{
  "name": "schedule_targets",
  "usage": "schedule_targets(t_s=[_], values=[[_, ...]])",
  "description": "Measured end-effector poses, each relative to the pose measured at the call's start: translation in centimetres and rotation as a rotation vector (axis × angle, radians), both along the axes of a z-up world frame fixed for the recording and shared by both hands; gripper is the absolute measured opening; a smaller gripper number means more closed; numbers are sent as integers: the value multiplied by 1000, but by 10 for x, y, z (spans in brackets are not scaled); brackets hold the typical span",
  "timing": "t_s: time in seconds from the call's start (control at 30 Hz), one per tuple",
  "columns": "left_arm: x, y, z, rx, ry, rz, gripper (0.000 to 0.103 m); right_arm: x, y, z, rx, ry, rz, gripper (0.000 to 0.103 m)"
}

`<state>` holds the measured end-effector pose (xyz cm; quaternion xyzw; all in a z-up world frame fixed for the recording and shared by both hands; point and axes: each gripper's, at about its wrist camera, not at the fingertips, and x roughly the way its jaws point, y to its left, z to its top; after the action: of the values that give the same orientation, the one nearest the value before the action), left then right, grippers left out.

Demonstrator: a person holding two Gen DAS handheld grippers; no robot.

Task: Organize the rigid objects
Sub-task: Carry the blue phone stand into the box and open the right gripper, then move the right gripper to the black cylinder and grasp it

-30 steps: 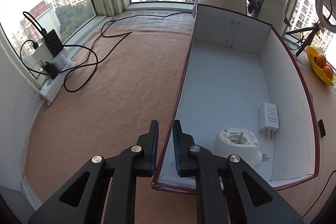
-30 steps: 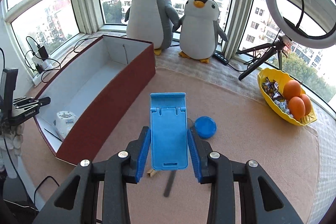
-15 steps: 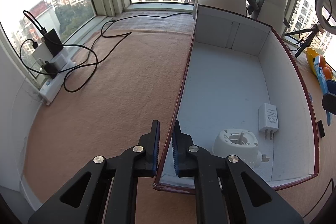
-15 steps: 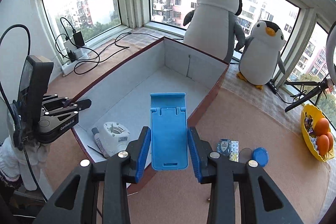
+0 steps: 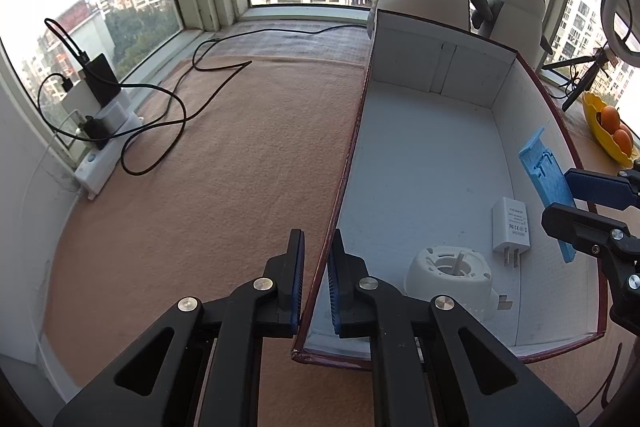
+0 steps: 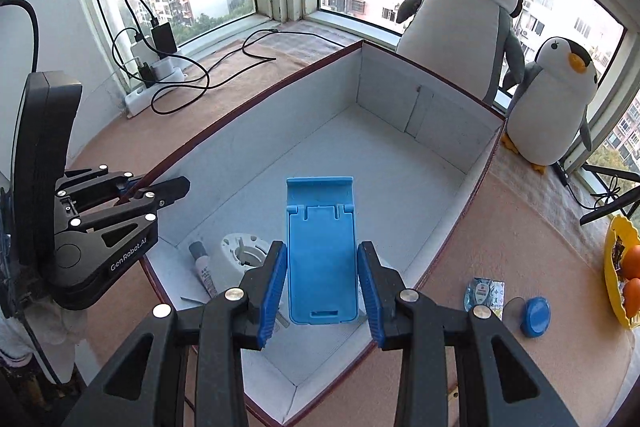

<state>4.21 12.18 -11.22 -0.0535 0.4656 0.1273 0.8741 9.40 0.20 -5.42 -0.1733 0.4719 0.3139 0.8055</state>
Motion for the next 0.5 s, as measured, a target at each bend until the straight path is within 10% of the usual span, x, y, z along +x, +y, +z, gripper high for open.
schedule_targets(t_s=[0.1, 0.27, 0.5], values=[[0, 0, 0, 0, 0, 0, 10, 0, 0, -1, 9, 4, -1, 33], [0, 0, 0, 0, 0, 0, 10, -3, 1, 4, 34, -12, 9, 66], [0, 0, 0, 1, 0, -1, 10, -2, -5, 8, 48, -21, -6, 68]])
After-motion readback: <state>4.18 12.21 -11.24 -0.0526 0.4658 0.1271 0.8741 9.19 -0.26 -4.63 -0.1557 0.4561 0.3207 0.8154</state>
